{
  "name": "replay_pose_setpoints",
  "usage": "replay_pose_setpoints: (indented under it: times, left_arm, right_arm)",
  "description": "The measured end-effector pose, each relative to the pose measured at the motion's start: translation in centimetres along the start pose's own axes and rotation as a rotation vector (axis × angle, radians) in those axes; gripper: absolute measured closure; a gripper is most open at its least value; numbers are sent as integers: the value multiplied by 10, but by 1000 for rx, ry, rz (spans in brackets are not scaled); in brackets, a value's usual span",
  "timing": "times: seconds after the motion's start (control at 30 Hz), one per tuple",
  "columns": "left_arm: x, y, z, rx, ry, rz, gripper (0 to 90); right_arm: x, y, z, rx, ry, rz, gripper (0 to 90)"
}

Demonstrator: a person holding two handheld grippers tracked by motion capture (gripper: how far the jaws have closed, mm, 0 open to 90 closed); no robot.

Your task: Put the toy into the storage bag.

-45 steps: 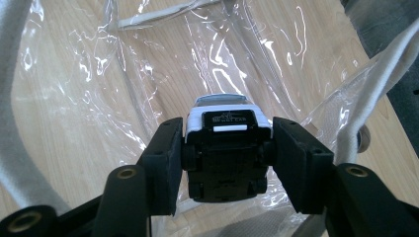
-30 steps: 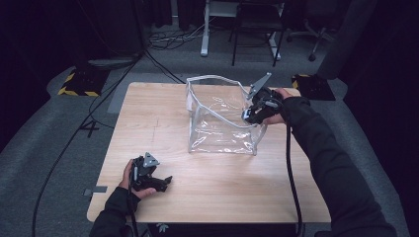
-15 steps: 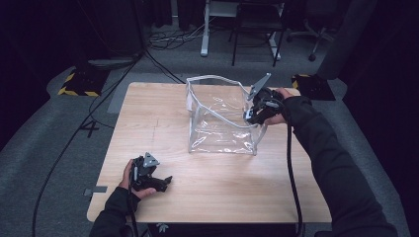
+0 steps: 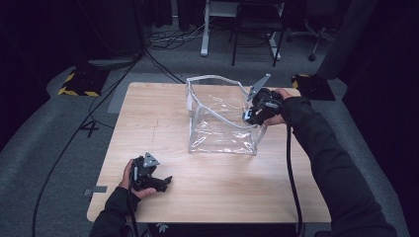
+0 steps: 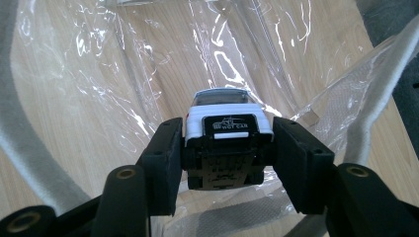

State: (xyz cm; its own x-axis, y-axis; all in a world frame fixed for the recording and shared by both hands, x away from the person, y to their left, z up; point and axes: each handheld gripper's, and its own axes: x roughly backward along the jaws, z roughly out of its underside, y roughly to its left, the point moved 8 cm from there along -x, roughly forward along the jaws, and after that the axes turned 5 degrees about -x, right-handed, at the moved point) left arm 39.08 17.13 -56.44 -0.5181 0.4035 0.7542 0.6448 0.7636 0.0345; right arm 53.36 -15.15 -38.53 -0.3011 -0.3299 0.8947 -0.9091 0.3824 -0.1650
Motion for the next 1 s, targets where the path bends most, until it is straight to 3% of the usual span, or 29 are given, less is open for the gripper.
replay_pose_setpoints:
  times: [0.27, 0.83, 1.0]
  left_arm:
    - [0, 0, 0, -1, 0, 0, 6]
    - [0, 0, 0, 1, 0, 0, 6]
    - [0, 0, 0, 0, 0, 0, 6]
  right_arm:
    - [0, 1, 1, 1, -10, -2, 475]
    - [-1, 6, -3, 20, -84, -32, 471]
    - [0, 5, -2, 7, -106, -30, 465]
